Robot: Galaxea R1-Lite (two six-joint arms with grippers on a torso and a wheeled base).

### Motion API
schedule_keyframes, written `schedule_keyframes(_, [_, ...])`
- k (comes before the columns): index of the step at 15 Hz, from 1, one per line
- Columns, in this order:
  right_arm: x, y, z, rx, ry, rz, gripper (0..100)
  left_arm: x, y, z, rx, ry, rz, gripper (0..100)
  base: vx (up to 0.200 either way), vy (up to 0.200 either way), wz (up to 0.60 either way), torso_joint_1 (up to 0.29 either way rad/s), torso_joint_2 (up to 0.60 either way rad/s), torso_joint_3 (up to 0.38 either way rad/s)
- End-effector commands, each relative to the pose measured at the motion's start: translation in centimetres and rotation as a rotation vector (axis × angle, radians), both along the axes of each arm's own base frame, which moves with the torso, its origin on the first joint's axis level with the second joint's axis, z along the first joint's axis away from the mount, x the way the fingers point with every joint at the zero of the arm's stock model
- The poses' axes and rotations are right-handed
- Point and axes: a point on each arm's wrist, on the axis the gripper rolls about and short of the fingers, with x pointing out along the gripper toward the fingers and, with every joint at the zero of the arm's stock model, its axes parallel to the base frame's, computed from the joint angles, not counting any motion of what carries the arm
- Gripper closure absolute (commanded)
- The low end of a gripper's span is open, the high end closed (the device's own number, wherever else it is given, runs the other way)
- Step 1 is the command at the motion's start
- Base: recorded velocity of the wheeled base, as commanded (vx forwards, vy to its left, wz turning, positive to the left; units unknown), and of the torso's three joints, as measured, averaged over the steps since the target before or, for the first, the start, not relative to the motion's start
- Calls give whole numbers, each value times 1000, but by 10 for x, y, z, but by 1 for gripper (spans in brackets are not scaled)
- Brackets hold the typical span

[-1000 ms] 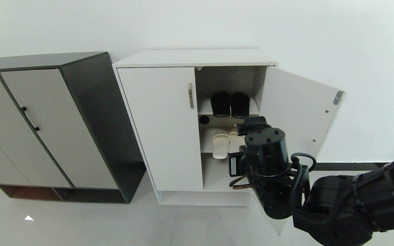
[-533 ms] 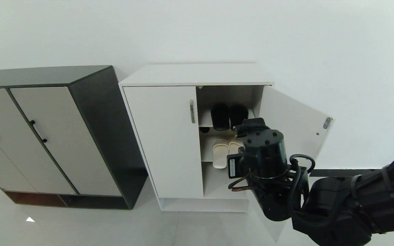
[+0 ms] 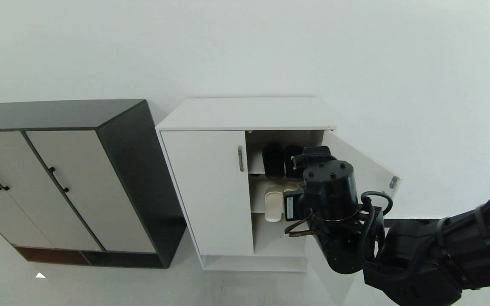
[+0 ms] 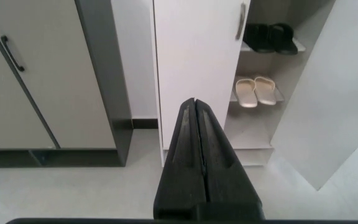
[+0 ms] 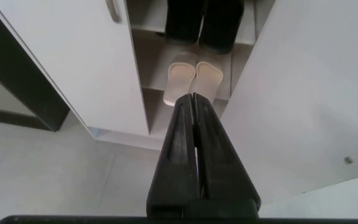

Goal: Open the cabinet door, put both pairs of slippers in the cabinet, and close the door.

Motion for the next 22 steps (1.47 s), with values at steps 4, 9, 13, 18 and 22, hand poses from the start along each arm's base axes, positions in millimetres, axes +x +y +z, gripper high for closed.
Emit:
schedule_keyframes(4, [0, 0, -1, -3, 2, 0, 100, 0, 0, 0, -1, 1, 0, 100, 0, 0, 0, 227, -541, -314])
schedule_keyframes(9, [1, 0, -6, -16, 13, -3, 100, 0, 0, 0, -1, 1, 0, 100, 0, 0, 0, 258, -585, -329])
schedule_keyframes(13, [7, -2, -13, -37, 23, -19, 100, 0, 0, 0, -2, 1, 0, 100, 0, 0, 0, 222, -483, -266])
schedule_keyframes(18, [10, -1, -19, -57, 31, -21, 100, 0, 0, 0, -2, 1, 0, 100, 0, 0, -120, 173, -373, -202])
schedule_keyframes(22, [15, -4, -22, -65, 36, -38, 100, 0, 0, 0, -2, 1, 0, 100, 0, 0, -600, 24, -55, -29])
